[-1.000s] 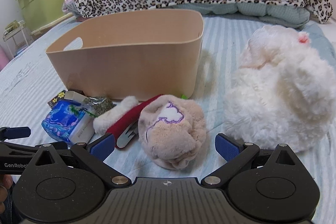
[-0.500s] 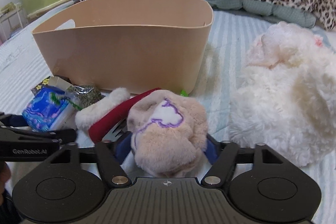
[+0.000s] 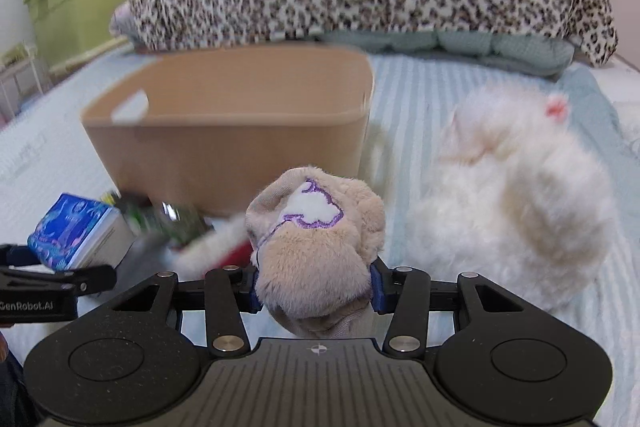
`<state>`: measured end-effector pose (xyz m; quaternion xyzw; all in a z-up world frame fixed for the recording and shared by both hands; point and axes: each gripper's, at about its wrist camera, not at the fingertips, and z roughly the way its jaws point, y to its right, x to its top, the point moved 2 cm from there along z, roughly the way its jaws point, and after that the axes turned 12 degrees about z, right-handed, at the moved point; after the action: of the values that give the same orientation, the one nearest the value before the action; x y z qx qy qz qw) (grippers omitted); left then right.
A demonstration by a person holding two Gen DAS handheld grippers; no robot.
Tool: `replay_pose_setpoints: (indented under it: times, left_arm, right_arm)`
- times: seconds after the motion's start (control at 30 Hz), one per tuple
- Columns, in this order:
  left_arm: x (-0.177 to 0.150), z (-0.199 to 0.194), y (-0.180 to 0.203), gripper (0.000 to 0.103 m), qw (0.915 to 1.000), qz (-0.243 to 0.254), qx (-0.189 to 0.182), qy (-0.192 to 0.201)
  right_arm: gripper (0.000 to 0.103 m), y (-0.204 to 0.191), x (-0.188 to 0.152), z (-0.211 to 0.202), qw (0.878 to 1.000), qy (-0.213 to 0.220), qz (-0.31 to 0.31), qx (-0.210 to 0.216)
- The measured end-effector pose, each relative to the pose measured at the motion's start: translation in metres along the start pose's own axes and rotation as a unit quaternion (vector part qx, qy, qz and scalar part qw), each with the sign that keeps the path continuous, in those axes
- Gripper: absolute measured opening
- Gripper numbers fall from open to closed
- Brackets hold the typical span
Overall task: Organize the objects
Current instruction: 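Drop the tissue pack into the basket while right tool drops the beige plush in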
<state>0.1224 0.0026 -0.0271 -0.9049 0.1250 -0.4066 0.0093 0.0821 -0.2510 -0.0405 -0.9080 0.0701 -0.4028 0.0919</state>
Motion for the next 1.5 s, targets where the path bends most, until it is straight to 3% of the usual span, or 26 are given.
replay_pose_setpoints:
  times: [0.2, 0.47, 0.73, 1.03, 1.23, 1.3, 1.4, 1.5]
  left_arm:
    - [0.036, -0.025, -0.011, 0.093, 0.9986, -0.001, 0.016, 0.050]
    - [0.095, -0.011, -0.014, 0.093, 0.9957, 0.014, 0.044, 0.081]
    - [0.125, 0.040, -0.006, 0.093, 0.9980, 0.026, 0.032, 0.047]
    - [0.122, 0.095, 0.009, 0.093, 0.9985, 0.037, 0.041, 0.001]
    - [0.115, 0.110, 0.016, 0.094, 0.9968, 0.063, 0.042, -0.027]
    - [0.113, 0.107, 0.017, 0.094, 0.9960, 0.071, 0.047, -0.028]
    - [0.114, 0.095, 0.017, 0.103, 0.9957, 0.074, 0.056, -0.004]
    - [0.117, 0.085, 0.014, 0.103, 0.9961, 0.066, 0.059, 0.009]
  right_arm:
    - [0.045, -0.009, 0.044, -0.028, 0.998, 0.053, 0.008, 0.025]
    - [0.046, -0.019, 0.097, -0.018, 0.995, 0.094, 0.016, 0.042]
    - [0.046, -0.030, 0.121, 0.018, 0.996, 0.089, 0.005, 0.028]
    - [0.046, -0.034, 0.119, 0.064, 0.999, 0.036, -0.005, 0.002]
    - [0.048, -0.036, 0.108, 0.087, 1.000, 0.010, -0.008, -0.017]
    - [0.052, -0.035, 0.105, 0.093, 1.000, -0.001, -0.003, -0.022]
    - [0.067, -0.033, 0.103, 0.091, 1.000, 0.000, 0.004, -0.022]
    - [0.085, -0.033, 0.104, 0.080, 1.000, 0.014, 0.001, -0.015]
